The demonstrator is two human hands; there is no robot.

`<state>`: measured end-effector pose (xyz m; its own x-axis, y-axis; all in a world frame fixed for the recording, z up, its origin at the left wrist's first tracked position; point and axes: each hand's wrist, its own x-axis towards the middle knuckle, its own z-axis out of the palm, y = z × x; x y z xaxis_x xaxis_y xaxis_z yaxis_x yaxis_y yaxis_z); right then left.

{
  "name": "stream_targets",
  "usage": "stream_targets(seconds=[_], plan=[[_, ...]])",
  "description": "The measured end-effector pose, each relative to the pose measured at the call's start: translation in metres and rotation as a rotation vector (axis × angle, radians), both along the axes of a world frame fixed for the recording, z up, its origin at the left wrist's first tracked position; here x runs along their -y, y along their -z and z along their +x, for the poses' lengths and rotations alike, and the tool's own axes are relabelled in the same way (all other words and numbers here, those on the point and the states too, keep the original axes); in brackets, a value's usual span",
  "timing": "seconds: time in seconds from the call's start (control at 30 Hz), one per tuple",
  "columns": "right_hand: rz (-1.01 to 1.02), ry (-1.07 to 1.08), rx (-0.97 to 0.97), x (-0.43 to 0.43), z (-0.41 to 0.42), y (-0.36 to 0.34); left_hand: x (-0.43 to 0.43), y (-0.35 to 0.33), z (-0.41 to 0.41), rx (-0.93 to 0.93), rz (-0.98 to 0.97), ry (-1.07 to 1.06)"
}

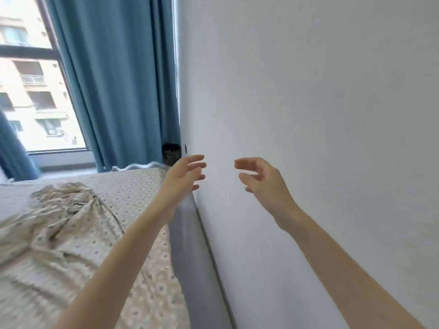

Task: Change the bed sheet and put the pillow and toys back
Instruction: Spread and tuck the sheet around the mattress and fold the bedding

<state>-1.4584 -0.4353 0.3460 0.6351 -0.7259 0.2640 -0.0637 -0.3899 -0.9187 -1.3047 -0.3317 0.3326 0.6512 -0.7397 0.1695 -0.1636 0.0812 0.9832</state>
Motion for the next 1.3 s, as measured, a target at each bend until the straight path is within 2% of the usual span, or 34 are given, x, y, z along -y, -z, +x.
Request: stream_targets(seconds=[0.33,0.53,0.8,1.0,1.1,1.13,1.3], plan=[[0.075,-0.198,0.069,0.066,0.108,0.000,0.013,0.011,0.074,0.004,0.008,-0.278],[0.076,-0.252,0.028,0.129,0.210,0.019,0.067,0.035,0.162,-0.008,-0.002,-0.352],[0.051,-0.399,-0.044,0.235,0.440,0.009,0.156,0.017,0.357,0.014,0.000,-0.465],[0.026,-0.487,-0.053,0.302,0.575,0.006,0.222,-0.005,0.482,-0.041,0.002,-0.546],[0.000,-0.525,-0.086,0.321,0.631,0.018,0.241,0.000,0.524,-0.066,0.014,-0.580],[0.008,-0.552,-0.107,0.339,0.679,0.028,0.258,0.007,0.564,-0.059,0.030,-0.610],[-0.062,-0.696,-0.205,0.357,0.769,0.050,0.266,0.028,0.631,-0.064,0.016,-0.677]])
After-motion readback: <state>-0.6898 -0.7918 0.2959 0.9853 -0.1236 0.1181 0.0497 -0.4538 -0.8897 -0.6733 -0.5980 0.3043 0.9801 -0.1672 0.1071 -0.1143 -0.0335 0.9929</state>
